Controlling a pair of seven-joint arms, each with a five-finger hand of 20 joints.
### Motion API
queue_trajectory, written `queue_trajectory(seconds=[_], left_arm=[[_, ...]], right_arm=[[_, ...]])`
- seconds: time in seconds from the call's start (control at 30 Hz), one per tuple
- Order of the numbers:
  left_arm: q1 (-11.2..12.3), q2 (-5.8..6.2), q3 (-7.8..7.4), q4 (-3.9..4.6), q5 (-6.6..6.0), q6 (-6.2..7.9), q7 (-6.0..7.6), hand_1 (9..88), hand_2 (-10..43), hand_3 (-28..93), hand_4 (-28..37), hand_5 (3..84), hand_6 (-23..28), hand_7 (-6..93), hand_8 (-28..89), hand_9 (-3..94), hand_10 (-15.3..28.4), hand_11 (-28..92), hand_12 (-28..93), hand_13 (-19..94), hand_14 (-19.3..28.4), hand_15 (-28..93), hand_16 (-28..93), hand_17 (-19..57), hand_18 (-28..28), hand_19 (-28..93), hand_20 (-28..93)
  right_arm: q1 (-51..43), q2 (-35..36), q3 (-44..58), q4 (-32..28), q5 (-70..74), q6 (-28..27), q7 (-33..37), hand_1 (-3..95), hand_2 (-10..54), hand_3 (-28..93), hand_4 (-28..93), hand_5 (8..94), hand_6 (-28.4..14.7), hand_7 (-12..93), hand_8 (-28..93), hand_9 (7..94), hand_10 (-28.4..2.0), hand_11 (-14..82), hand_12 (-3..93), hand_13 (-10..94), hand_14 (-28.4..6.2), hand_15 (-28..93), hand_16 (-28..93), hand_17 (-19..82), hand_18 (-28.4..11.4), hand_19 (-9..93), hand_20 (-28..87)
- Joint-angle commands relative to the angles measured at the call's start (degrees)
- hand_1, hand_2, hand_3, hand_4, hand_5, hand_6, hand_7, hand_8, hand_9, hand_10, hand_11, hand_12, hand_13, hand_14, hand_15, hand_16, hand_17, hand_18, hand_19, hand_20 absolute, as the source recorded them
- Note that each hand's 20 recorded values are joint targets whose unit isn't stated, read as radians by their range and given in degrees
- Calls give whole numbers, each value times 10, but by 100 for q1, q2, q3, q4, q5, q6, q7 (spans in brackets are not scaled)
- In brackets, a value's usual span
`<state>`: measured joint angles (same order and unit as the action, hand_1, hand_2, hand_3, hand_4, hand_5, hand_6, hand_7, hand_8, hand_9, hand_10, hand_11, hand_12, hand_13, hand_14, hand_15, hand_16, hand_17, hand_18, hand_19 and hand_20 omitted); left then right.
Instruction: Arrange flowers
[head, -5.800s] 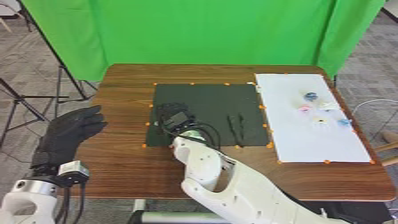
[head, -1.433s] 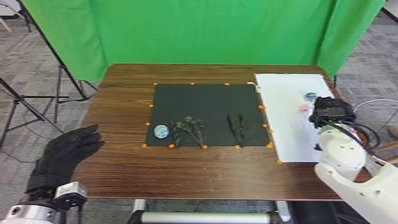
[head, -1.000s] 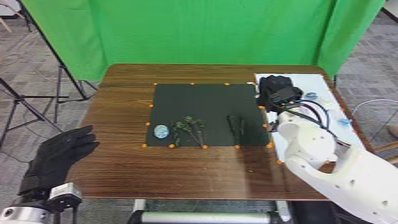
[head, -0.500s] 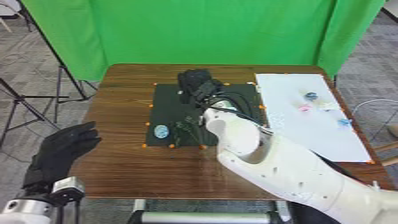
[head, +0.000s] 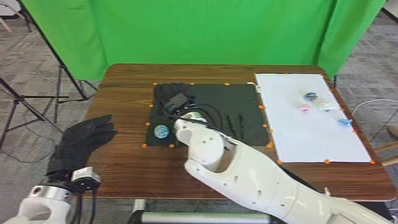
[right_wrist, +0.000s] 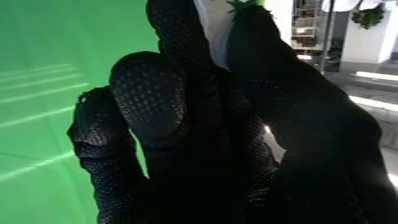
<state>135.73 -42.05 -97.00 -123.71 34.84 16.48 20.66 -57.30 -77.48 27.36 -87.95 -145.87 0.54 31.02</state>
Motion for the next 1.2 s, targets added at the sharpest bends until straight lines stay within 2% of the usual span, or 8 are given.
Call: queue_trajectory(seconds=[0.03,0.37,0.47,0.53,0.7,1.0,1.07,1.2], left_arm=[[-155,31,-96,-13,103,-204,-114,274,32,823,-196,426,119,197,-108,368,211,388,101,252,269,651,-142,-90,228,600,161],[-105,38,-231,-31,133,-247,-121,274,31,824,-197,426,119,197,-108,368,211,386,102,252,268,651,-141,-90,228,600,161],[-238,79,-142,1,114,-245,-124,273,31,825,-196,426,119,197,-108,368,210,386,102,252,268,651,-141,-90,228,600,161],[-285,68,-162,4,169,-316,-186,273,31,825,-195,426,119,197,-108,367,210,388,103,252,268,651,-141,-90,228,600,161],[-196,86,-245,-15,135,-267,-147,274,32,823,-195,426,118,197,-108,368,210,387,102,252,268,651,-141,-90,228,600,161],[-237,105,-190,7,119,-267,-114,273,30,825,-195,426,118,199,-109,367,211,389,101,252,268,651,-141,-90,228,600,161],[-212,198,-167,11,51,-209,-25,274,30,825,-195,425,118,199,-109,368,211,388,101,252,268,651,-141,-90,228,600,161],[-244,180,-145,17,68,-219,-55,274,31,823,-195,425,118,199,-109,367,210,389,101,253,267,652,-141,-91,228,600,161]], right_arm=[[-73,23,143,325,-79,-131,336,508,-48,729,-283,788,18,270,9,853,-87,218,262,752,-62,685,211,408,-215,932,296],[-165,-80,219,368,-66,-193,429,491,-48,714,-283,764,9,272,1,827,-90,227,252,738,-65,688,210,399,-212,932,287],[-112,-106,167,408,-85,-114,456,482,-48,708,-283,760,9,275,-1,822,-92,237,245,735,-66,690,209,398,-211,932,287],[-51,-110,122,391,-15,-144,546,471,-47,704,-283,757,8,277,-2,814,-95,256,224,734,-66,691,208,398,-211,932,286],[17,-140,96,427,19,-161,639,431,-50,697,-283,725,0,271,-11,782,-98,283,187,722,-72,699,209,395,-211,932,287],[-45,-170,176,445,55,-288,679,401,-60,715,-283,718,-3,256,-21,771,-103,286,183,712,-76,707,203,392,-211,932,288],[-70,-183,194,424,106,-307,678,396,-65,720,-283,714,-3,256,-28,769,-106,286,183,711,-76,708,203,390,-212,932,289],[-172,-236,316,389,95,-476,627,370,-86,757,-283,704,-5,251,-96,756,-117,287,182,700,-79,715,200,382,-213,932,287]])
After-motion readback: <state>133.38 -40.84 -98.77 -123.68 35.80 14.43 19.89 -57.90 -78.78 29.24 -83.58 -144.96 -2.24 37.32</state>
